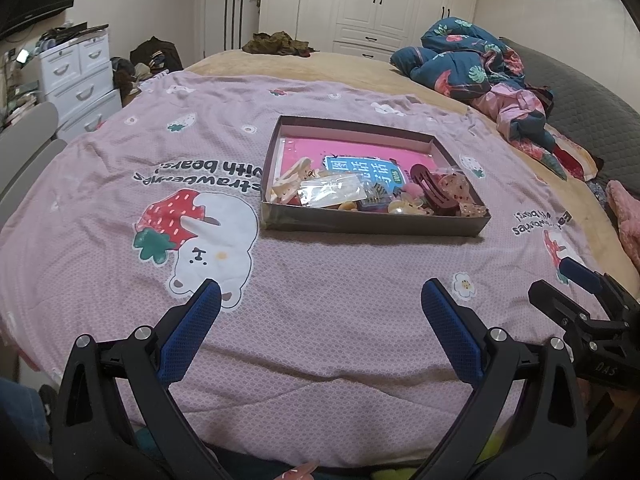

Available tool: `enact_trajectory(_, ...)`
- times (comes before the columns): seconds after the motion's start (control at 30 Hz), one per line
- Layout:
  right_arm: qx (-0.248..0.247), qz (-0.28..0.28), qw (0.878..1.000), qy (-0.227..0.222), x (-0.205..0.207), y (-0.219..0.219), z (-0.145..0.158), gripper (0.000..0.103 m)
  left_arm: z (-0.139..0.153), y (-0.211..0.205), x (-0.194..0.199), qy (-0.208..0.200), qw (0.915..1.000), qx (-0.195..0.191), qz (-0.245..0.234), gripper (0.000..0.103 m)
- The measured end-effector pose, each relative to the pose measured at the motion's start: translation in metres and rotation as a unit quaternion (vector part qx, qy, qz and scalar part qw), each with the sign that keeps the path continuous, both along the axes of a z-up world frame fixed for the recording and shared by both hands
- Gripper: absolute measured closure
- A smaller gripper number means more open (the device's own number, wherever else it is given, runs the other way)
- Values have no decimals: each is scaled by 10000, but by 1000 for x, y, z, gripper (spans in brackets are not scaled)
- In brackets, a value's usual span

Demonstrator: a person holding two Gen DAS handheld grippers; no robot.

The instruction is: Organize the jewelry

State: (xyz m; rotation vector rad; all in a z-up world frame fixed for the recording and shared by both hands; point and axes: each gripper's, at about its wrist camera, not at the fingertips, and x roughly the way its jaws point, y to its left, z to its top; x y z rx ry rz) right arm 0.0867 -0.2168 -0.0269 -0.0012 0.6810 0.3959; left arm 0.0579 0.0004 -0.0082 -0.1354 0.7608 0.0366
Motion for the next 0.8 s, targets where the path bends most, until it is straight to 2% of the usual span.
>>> enact_trajectory(0.23,-56,-2,10000,12,0,1,-2,4,-4,1,1,57,10000,-53,-10,9)
enact_trajectory(0.67,-72,-117,9999,86,8,-4,-6,4,-11,13,6,95,9995,-184,250,9)
enact_trajectory(0.8,-38,-292,9994,157,25,-14,-10,4,-19,34,19,254,9980,-226,540,9)
